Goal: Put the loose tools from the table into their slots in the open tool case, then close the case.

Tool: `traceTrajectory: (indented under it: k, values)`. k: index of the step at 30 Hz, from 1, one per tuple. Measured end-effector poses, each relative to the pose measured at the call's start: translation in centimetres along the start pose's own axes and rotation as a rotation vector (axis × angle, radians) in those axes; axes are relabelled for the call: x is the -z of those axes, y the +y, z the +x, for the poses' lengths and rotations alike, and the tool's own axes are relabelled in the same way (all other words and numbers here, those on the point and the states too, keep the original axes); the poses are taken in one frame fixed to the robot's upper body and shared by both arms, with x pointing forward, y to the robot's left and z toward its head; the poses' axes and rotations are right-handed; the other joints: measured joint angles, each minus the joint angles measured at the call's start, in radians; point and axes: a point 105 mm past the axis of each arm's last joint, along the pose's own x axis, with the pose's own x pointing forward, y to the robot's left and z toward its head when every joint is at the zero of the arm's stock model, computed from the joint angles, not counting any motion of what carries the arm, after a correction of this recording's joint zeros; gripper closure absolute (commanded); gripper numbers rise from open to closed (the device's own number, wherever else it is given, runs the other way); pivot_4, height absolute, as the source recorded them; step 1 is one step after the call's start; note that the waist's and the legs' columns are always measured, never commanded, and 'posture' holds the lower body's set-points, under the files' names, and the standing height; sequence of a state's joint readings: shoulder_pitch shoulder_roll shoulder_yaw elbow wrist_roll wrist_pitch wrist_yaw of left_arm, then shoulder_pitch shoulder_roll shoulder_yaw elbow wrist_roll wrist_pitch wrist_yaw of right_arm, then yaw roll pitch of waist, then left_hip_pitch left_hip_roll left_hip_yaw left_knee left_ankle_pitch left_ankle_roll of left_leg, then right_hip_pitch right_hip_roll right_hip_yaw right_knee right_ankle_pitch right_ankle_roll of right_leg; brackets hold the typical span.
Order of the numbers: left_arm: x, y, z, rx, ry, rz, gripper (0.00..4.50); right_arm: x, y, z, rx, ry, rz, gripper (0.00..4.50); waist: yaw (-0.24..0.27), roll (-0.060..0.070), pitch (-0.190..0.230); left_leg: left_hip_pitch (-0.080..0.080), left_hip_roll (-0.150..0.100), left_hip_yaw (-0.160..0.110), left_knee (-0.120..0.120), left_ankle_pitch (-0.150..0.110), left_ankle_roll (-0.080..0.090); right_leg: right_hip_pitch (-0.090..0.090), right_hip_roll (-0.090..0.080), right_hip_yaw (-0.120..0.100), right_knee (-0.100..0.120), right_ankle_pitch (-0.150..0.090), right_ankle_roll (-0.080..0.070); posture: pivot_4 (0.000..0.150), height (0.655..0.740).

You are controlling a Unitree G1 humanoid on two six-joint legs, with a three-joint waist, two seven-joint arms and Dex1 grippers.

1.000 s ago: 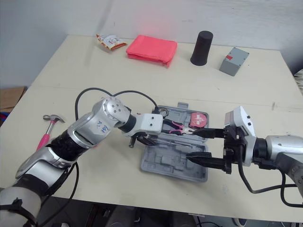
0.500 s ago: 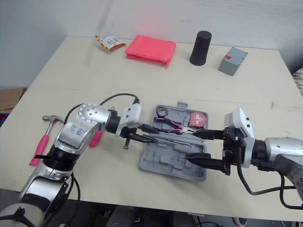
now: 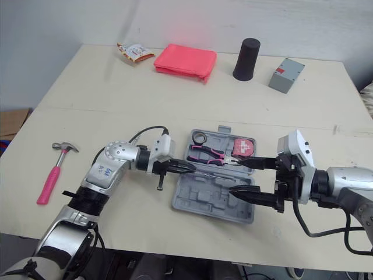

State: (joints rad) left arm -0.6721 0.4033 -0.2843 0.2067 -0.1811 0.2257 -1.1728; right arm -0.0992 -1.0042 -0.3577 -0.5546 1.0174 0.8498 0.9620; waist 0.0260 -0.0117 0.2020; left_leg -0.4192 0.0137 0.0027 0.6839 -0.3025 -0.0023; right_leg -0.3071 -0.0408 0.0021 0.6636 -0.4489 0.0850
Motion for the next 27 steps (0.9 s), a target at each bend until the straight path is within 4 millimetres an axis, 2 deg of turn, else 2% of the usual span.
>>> traceTrajectory:
  k: [13,15,21,27]
  values:
    - [0.3,0.4,1.2,0.024,0.118,0.129,4.48,0.5,0.0,-0.1,0.007,0.006,0.022,0.0,0.0,-0.001,-0.008,0.006,0.0,0.001,0.0,0.0,0.0,0.005,-0.001,0.001,0.0,0.0,0.0,0.15,0.7361]
    - [1.2,0.2,1.7,0.033,0.166,0.112,4.48,0.6,0.0,0.0,0.005,0.007,0.025,0.0,0.0,-0.001,-0.009,0.008,0.0,0.002,-0.001,0.0,0.0,0.007,-0.001,0.002,0.0,0.0,0.0,0.15,0.7361]
    - [1.4,0.3,2.0,0.03,0.207,0.121,4.48,0.7,0.0,-0.1,0.006,0.008,0.027,0.0,0.0,-0.001,-0.01,0.015,0.0,0.001,-0.002,0.0,0.0,0.015,-0.001,0.002,-0.003,0.0,0.0,0.15,0.7361]
    - [1.0,0.2,1.9,0.027,0.185,0.078,4.48,0.7,0.1,0.0,0.008,0.01,0.019,0.0,0.0,-0.001,-0.011,0.016,0.0,0.001,-0.002,0.0,0.001,0.016,-0.001,0.002,-0.004,0.0,0.001,0.15,0.7361]
